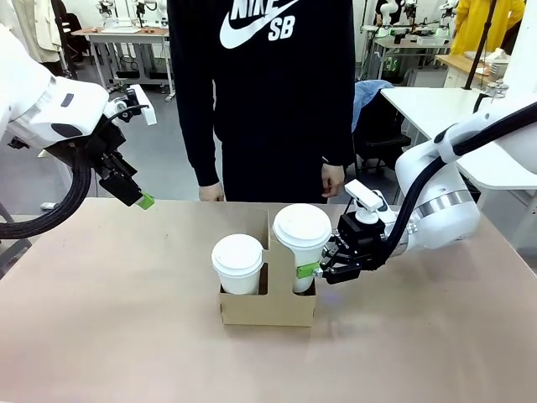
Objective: Pour a drink into a cup and package it in a carrier.
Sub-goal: Insert the held 600 ml Paper Cup into the Cup Carrier.
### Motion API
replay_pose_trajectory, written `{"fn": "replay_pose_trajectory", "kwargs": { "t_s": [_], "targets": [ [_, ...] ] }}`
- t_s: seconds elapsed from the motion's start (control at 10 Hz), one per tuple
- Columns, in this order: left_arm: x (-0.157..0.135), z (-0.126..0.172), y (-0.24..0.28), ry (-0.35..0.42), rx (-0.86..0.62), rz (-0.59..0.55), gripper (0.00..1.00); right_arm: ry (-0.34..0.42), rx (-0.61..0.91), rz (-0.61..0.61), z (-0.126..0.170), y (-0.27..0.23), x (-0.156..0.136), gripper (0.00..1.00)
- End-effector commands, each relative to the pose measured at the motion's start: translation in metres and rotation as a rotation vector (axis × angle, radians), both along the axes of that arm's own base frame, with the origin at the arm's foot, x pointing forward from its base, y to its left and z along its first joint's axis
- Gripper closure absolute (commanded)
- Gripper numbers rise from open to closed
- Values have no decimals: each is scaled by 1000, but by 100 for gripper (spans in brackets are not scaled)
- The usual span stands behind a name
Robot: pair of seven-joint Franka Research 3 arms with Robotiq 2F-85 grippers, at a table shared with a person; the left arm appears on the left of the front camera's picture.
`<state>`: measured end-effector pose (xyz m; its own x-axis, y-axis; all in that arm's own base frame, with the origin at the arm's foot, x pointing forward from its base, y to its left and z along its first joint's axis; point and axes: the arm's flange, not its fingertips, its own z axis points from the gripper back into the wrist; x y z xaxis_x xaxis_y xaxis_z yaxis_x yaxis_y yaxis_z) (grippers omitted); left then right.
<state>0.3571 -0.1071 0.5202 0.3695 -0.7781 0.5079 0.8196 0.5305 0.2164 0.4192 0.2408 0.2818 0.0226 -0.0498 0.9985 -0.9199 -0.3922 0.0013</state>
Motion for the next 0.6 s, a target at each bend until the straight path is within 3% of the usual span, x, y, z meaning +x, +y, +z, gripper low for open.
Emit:
{"fn": "replay_pose_trajectory", "kwargs": {
  "t_s": [0.0,0.5],
  "targets": [
    [-2,1,-1,3,-11,14,0,4,-12,-23,-2,2,-7,20],
    [-2,1,-1,3,-11,14,0,148,-69,-36,-31,4,9,20]
  ]
}}
